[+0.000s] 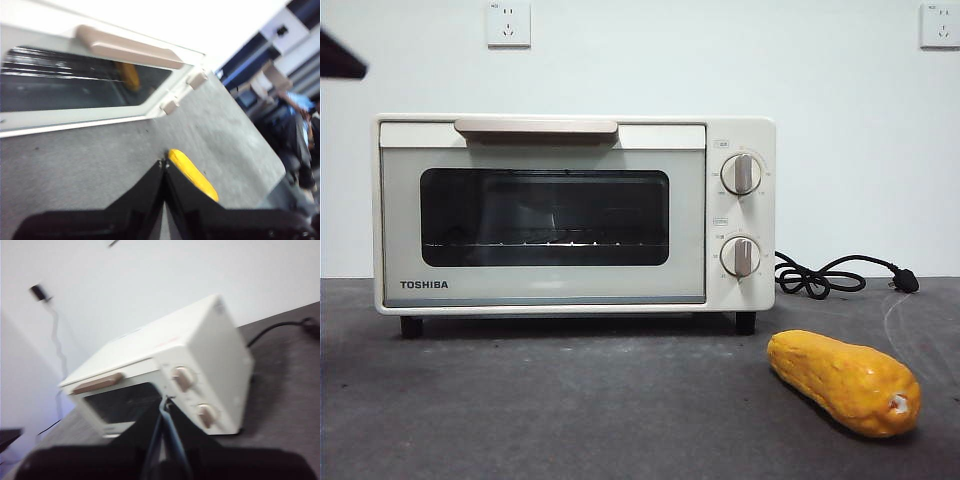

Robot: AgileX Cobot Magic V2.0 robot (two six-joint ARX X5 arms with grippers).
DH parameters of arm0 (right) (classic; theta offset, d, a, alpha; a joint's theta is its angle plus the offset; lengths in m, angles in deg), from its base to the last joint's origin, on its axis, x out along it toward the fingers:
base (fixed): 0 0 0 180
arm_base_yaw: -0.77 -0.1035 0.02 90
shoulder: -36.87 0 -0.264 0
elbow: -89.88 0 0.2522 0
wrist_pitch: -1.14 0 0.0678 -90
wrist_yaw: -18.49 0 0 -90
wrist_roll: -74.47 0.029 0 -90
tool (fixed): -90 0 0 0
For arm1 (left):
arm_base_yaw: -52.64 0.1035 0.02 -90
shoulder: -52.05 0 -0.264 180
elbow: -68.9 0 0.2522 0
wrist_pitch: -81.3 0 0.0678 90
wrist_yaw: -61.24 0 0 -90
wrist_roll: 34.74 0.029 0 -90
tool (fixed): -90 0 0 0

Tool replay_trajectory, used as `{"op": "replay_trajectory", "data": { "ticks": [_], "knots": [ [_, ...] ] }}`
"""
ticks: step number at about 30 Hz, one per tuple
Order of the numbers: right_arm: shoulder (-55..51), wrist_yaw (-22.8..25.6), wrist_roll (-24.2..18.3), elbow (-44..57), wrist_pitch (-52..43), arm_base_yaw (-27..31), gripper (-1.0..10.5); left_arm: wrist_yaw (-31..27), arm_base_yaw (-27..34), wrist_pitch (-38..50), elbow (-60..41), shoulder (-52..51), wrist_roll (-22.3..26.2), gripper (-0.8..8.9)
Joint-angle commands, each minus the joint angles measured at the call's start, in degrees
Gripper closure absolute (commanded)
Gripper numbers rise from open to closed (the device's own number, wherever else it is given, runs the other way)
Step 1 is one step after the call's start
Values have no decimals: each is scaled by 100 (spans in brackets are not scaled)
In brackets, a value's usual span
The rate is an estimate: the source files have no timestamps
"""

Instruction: Take the corn from the table,put the corn in the oven

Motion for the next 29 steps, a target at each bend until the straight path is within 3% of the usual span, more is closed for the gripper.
{"op": "replay_trajectory", "data": {
  "ticks": [1,6,9,15,22,29],
  "knots": [
    [485,-330,9,-433,133,-11,946,7,-258,-455,647,509,769,819],
    [1373,-732,-358,-1335,944,-13,946,-7,-669,-1182,1606,1182,1255,819],
    [1937,-815,-804,-1969,1703,-87,942,-52,-920,-1585,2120,1508,1491,819],
    [2927,-643,-1617,-3036,2931,-544,919,-903,-1416,-2098,2793,1858,1740,819],
    [3932,330,-1829,-3718,3587,-1506,618,-1222,-1725,-2120,3106,2022,1742,819],
    [4865,2052,-1821,-3904,3836,-2708,422,-1222,-1764,-2127,3126,2052,1742,819]
  ]
}}
